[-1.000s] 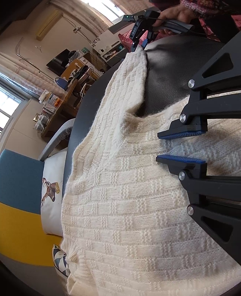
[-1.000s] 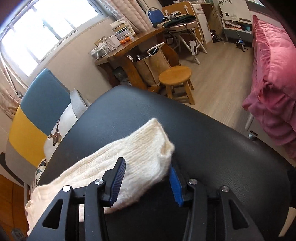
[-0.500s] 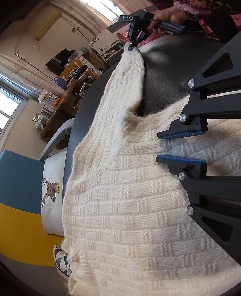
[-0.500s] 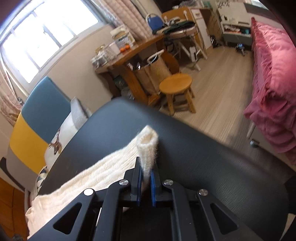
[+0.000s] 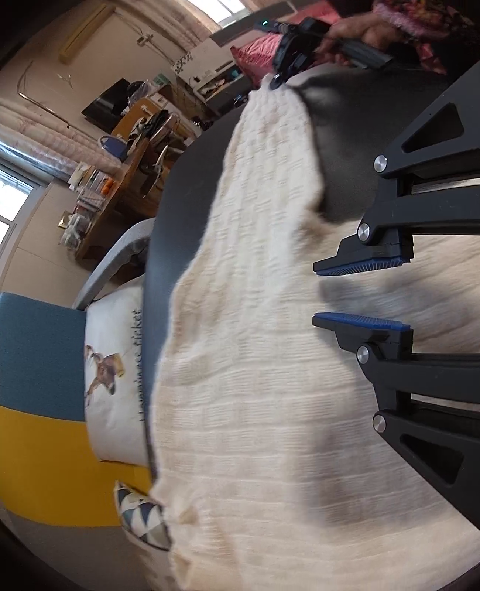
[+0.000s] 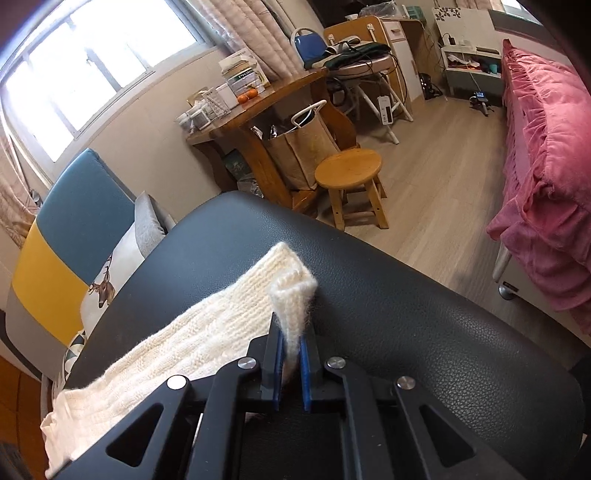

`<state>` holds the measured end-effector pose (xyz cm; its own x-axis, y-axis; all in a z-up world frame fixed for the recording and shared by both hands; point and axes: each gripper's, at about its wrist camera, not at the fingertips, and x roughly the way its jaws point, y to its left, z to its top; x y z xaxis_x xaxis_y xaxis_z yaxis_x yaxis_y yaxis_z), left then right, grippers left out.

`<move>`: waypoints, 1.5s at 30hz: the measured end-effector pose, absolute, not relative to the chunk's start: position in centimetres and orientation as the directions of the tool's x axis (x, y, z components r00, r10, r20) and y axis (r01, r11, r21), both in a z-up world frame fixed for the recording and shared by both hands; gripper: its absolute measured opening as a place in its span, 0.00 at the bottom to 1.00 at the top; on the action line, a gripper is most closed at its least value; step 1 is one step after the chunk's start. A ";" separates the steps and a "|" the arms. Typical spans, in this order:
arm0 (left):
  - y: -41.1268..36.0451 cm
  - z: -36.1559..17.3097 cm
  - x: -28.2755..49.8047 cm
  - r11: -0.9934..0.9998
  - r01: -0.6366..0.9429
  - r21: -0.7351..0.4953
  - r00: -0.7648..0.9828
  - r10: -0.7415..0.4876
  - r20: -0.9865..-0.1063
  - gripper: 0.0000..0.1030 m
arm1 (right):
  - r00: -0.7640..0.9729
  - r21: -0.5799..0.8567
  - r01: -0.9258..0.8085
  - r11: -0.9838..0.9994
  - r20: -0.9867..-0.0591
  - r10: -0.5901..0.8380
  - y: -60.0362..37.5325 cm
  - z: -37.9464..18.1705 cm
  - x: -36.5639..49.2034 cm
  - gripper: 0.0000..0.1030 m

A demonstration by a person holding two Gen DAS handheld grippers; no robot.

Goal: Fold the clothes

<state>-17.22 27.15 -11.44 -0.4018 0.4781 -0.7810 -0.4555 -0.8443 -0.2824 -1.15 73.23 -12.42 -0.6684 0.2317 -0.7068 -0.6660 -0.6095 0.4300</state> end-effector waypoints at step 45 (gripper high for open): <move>-1.6 -13.4 -16.5 -0.845 -0.146 -0.515 -0.555 0.501 -0.664 0.21 | -0.700 0.658 0.060 -0.751 -0.508 -0.501 30.1 1.2 -19.7 0.07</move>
<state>-16.51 -1.55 -13.42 -0.5551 0.5006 -0.6642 -0.1461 -0.8449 -0.5146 -19.65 30.14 1.23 -0.7003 -0.5014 -0.5081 0.0602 -0.7507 0.6578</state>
